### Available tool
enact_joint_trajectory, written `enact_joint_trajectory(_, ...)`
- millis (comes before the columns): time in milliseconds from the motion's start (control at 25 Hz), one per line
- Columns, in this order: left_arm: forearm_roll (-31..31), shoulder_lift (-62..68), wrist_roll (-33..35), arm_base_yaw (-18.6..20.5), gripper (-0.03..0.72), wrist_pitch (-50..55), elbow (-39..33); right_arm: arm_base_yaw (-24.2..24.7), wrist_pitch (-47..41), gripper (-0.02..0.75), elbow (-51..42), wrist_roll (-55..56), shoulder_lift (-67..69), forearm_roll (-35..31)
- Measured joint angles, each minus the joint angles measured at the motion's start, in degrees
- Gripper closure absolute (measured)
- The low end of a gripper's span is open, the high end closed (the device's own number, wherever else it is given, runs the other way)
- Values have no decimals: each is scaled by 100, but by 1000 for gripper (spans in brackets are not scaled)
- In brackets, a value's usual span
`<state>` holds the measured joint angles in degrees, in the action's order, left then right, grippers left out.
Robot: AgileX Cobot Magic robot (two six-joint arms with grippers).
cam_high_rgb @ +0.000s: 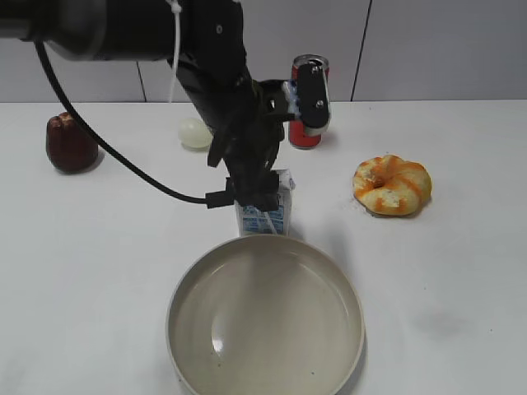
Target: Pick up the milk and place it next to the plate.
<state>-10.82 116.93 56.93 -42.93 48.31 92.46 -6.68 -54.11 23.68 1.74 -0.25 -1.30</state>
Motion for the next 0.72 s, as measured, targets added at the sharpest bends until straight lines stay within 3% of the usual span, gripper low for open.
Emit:
enact_joint_trajectory(240,351,-573,-1078,378,63,-28,0,0,0,238,0,0,0,0)
enact_joint_trajectory(720,1022,-1292,-4303,2008,81,198,0,0,0,238,0,0,0,0)
